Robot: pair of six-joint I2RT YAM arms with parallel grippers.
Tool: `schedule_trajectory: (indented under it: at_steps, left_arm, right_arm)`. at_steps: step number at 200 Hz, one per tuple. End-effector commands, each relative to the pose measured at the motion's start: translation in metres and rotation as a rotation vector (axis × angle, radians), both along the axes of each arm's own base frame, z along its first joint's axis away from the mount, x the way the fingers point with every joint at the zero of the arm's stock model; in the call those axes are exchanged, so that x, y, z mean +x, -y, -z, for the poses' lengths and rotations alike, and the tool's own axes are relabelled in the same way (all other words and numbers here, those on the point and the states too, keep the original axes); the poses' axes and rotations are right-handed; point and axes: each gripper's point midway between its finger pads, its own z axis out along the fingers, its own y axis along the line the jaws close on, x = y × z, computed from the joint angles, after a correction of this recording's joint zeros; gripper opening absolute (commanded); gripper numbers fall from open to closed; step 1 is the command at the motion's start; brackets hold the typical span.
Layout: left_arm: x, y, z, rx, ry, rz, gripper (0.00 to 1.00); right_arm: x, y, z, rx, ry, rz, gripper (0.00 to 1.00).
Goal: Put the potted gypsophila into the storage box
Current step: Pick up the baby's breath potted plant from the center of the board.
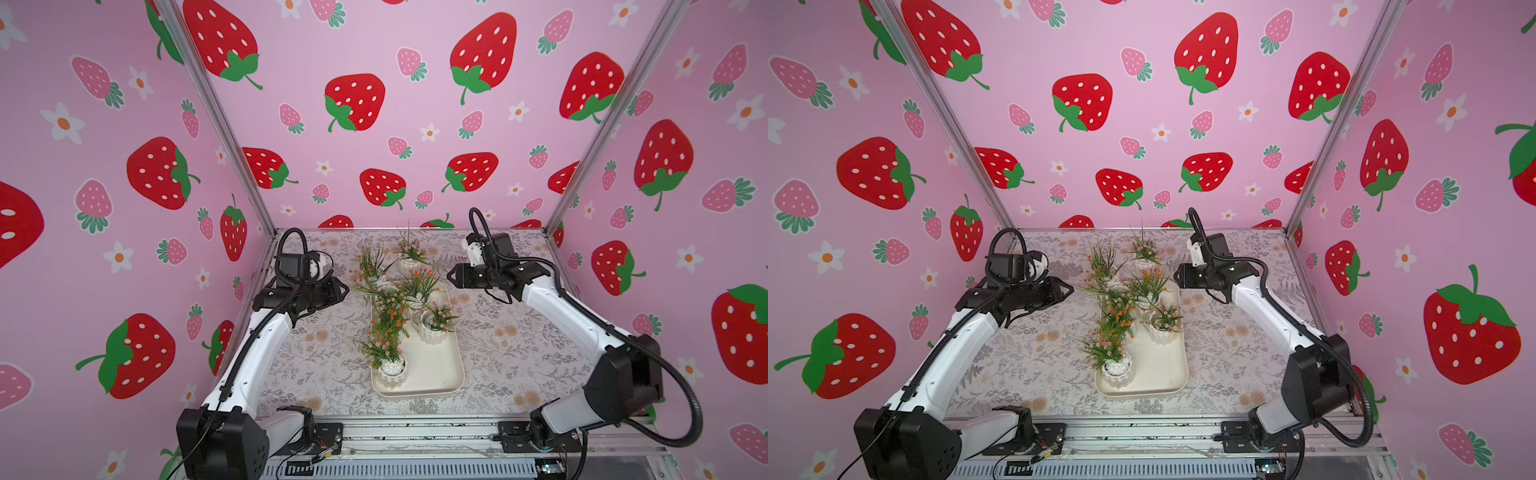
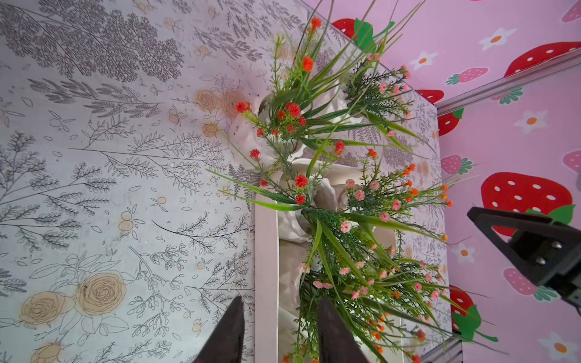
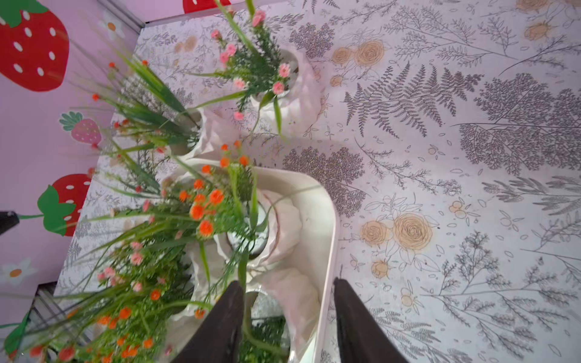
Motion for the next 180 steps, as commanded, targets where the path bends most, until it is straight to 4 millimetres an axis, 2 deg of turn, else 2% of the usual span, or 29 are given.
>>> schedule_trajectory:
  at_steps: [1, 33, 72, 106, 144, 180]
  left_arm:
    - [0.003, 0.006, -0.012, -0.062, -0.007, 0.021, 0.41]
    - [0.006, 0.003, -0.011, -0.079, 0.002, 0.010, 0.41]
    - [0.010, 0.008, -0.017, -0.143, 0.034, 0.048, 0.41]
    - [0.013, 0.010, -0.021, -0.175, 0.060, 0.058, 0.41]
    - [0.015, 0.008, -0.017, -0.194, 0.044, 0.054, 0.41]
    - [0.016, 0.007, -0.016, -0.196, 0.042, 0.051, 0.41]
  right_arm:
    - [0.026, -0.003, 0.010, 0.062, -0.071, 0.060, 0.47]
    - [0.061, -0.018, 0.032, 0.080, -0.137, 0.071, 0.47]
    - [0.085, -0.044, 0.053, 0.143, -0.202, 0.044, 0.47]
    - [0.100, -0.056, 0.070, 0.179, -0.244, 0.050, 0.46]
    - [0.111, -0.074, 0.075, 0.244, -0.260, 0.017, 0.41]
    - [0.118, -0.088, 0.080, 0.291, -0.267, -0.015, 0.41]
